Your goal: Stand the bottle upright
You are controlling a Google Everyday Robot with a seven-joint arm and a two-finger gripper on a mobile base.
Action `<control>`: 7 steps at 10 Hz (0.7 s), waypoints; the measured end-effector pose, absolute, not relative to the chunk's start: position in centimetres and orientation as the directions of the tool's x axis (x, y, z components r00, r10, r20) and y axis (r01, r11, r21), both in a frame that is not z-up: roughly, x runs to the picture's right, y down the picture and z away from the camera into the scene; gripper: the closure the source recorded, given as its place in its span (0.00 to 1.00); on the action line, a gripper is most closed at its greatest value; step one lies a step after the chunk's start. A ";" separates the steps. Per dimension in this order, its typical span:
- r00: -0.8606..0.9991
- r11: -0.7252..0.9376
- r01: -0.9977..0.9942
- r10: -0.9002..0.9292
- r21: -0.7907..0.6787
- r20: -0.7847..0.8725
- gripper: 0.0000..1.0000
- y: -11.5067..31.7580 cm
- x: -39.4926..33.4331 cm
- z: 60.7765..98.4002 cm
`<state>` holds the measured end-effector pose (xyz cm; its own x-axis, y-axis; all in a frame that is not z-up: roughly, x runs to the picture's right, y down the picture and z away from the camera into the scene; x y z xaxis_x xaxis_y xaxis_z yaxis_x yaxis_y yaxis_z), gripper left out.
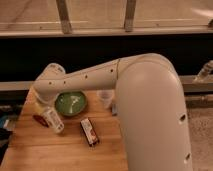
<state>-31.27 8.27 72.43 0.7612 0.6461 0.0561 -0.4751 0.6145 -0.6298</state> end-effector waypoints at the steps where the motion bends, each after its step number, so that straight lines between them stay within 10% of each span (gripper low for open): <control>1: 0.761 0.617 -0.472 0.646 -0.630 0.064 0.98 8.1 -31.5 72.2; 7: 0.790 0.654 -0.457 0.610 -0.603 0.062 0.98 7.8 -32.8 71.8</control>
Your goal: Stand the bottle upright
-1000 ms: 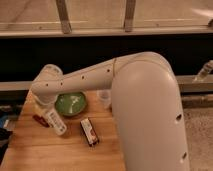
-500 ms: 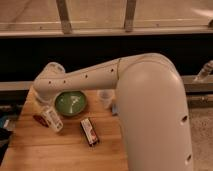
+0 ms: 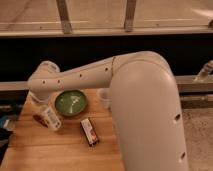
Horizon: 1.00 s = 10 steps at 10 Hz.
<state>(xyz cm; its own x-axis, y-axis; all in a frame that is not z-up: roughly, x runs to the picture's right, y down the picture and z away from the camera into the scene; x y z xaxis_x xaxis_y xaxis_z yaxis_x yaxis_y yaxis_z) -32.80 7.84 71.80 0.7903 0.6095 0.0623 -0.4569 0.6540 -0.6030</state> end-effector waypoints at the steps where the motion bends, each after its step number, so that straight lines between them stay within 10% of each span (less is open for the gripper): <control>1: 0.794 0.657 -0.455 0.605 -0.601 0.061 0.98 7.8 -32.9 71.8; 10: 0.807 0.673 -0.458 0.589 -0.581 0.046 0.98 7.7 -32.9 71.8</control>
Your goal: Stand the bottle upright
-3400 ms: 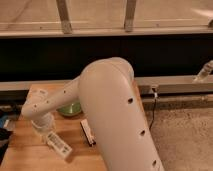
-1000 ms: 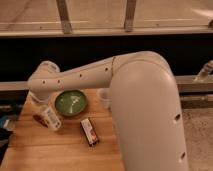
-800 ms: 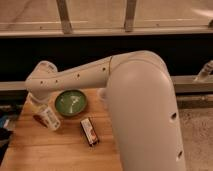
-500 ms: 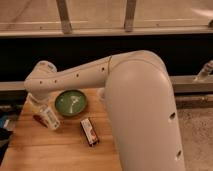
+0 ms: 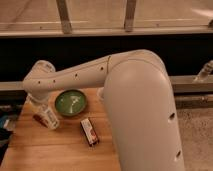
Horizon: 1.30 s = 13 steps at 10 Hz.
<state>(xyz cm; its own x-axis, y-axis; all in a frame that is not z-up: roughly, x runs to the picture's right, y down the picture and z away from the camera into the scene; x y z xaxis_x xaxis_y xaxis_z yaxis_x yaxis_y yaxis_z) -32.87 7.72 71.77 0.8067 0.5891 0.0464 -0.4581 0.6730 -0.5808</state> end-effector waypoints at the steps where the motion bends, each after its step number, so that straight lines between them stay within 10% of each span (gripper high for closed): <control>1: 0.807 0.673 -0.458 0.589 -0.581 0.047 0.98 7.8 -32.9 71.7; 11: 0.805 0.673 -0.505 0.594 -0.540 -0.013 0.98 6.8 -30.8 73.9; 13: 0.790 0.658 -0.504 0.613 -0.559 0.009 0.82 7.3 -30.4 74.8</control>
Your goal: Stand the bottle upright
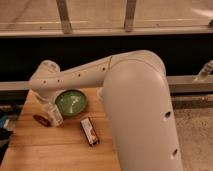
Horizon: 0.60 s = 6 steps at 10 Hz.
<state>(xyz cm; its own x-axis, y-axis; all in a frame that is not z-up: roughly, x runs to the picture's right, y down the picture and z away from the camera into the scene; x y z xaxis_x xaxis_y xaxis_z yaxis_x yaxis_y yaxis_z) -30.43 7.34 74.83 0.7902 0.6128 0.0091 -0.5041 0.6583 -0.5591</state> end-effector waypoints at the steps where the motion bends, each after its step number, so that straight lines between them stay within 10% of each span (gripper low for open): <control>1: 0.793 0.662 -0.495 0.609 -0.564 0.020 0.73 7.7 -30.5 75.1; 6: 0.794 0.661 -0.491 0.608 -0.567 0.021 0.68 7.8 -30.6 75.0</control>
